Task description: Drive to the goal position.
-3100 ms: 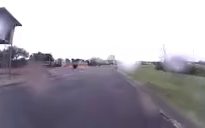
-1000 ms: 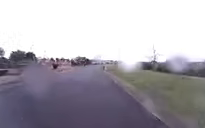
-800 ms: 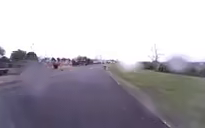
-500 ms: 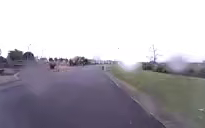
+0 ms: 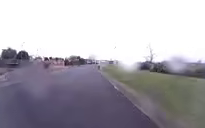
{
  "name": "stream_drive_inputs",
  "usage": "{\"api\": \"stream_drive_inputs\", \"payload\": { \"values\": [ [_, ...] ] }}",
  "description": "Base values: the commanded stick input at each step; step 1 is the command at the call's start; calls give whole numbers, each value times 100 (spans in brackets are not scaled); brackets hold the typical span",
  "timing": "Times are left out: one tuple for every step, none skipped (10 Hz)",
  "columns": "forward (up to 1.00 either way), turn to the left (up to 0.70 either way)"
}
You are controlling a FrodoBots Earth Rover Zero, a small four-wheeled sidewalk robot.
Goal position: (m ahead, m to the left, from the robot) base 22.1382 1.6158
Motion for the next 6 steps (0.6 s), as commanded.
{"api": "stream_drive_inputs", "payload": {
  "values": [
    [100,15],
    [100,40],
    [100,40],
    [100,40],
    [100,37],
    [100,33]
  ]
}}
